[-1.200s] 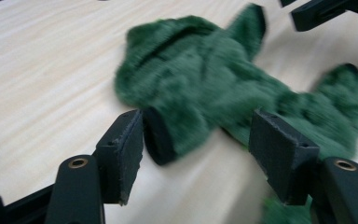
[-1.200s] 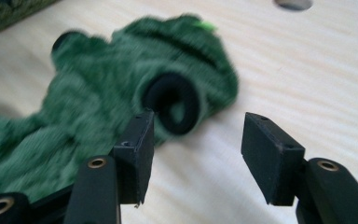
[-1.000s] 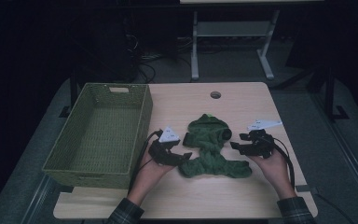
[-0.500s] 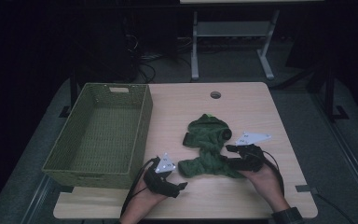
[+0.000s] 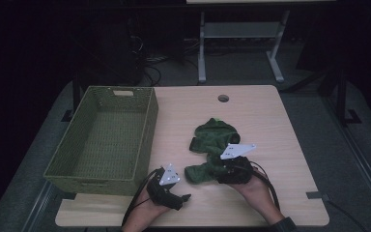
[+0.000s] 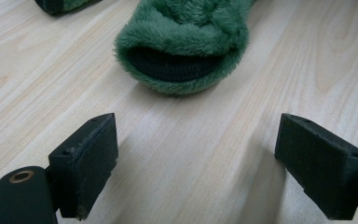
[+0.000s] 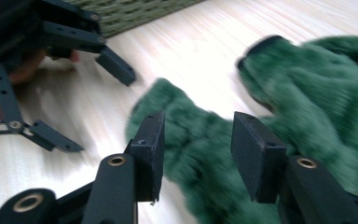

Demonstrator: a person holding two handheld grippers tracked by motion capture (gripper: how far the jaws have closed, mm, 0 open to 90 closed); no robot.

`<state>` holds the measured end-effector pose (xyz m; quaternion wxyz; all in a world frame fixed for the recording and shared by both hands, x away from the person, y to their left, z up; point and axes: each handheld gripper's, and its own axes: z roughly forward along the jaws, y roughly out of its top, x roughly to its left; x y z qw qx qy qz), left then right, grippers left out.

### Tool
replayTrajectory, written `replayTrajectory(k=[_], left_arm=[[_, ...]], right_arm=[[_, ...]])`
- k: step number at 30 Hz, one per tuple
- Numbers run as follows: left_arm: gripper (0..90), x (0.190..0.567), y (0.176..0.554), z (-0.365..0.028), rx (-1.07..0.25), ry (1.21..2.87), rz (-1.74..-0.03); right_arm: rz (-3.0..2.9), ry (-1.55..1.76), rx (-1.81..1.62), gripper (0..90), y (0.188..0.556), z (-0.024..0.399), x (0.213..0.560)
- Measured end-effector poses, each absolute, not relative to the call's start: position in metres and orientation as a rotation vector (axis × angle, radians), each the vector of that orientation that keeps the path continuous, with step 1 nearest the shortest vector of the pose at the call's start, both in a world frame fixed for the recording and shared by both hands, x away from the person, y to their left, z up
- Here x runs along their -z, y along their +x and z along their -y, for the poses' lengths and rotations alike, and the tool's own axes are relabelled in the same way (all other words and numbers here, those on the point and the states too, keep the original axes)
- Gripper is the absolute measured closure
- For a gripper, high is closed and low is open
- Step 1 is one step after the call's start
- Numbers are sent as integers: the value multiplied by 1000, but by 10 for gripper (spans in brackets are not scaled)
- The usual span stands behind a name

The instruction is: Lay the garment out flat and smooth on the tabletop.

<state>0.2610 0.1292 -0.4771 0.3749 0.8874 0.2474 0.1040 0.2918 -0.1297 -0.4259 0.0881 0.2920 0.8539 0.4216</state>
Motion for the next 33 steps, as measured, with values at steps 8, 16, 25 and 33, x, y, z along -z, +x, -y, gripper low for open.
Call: replayTrajectory(k=[8,16,25,33], left_arm=[[128,477,260,-130,-266,2269,-627],[128,478,260,-130,-260,2267,-627],[128,477,261,-130,-263,2275,-618],[129,477,261,-130,-261,2276,-619]], right_arm=[[-2608,772,-1283,615,288,98,427],[-2671,707,-1262,673,285,74,438],[-2655,686,-1085,616,286,59,464],[-2630,694,-1076,701,285,58,468]])
